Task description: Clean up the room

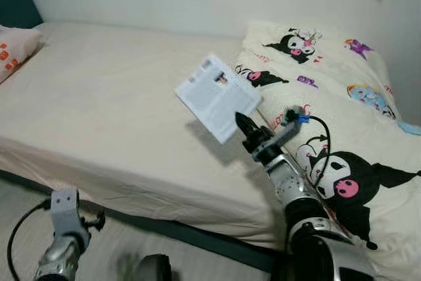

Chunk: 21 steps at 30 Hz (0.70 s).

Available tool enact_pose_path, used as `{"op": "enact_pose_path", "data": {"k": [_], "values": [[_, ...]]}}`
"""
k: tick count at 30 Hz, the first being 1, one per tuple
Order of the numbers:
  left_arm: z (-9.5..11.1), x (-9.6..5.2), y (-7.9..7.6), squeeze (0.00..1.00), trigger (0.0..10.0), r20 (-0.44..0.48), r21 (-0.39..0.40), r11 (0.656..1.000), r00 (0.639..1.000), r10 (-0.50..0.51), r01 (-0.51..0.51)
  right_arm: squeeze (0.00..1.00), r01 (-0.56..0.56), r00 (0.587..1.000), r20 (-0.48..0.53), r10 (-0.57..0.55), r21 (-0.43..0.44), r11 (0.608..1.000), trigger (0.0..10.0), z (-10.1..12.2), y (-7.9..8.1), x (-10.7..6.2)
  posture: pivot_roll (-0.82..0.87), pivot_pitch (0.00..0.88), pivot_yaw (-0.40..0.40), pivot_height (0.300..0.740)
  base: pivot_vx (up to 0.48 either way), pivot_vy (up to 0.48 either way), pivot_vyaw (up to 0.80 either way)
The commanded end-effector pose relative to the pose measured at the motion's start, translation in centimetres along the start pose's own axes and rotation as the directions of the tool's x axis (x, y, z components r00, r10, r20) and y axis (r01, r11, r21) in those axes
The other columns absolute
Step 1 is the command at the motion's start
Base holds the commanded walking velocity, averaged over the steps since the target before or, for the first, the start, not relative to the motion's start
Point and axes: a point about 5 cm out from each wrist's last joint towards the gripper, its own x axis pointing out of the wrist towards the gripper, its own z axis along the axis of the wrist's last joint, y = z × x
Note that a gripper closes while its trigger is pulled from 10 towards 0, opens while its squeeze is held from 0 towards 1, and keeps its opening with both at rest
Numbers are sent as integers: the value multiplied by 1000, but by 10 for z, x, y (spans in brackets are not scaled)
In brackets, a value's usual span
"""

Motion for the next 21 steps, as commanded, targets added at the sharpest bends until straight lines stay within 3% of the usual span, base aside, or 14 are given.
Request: {"op": "enact_pose_path", "data": {"k": [1, 5, 9, 15, 21], "values": [[-12, -1, -7, 0, 10000, -66, -5, 1000, 998, 3, -4, 0, 39, 999, 3, -39, 23, 999, 0, -5, -9, -9, 130, 0, 33, 510, 0, 0, 0], [-23, 0, -31, 0, 10000, -154, 14, 1000, 988, -26, 29, 0, 111, 989, -93, -112, -7, 994, 0, -31, -23, -33, 89, 0, 38, 530, -441, 0, 0], [-26, -1, -32, 0, 10000, -165, 25, 999, 986, -27, 32, 0, 115, 988, -103, -116, -12, 993, 0, -34, -24, -37, 84, 0, 41, 540, 0, 0, 0], [-61, -15, -28, 0, 10000, -291, 99, 994, 957, -8, 38, 0, 176, 966, -180, -183, -52, 983, 0, -54, -34, -60, 65, 0, 44, 565, 0, 0, 0], [-76, -23, -23, 0, 10000, -348, 139, 990, 937, 16, 35, 0, 215, 945, -238, -223, -60, 975, 0, -66, -42, -75, 58, 0, 38, 585, 0, 0, 0]]}}
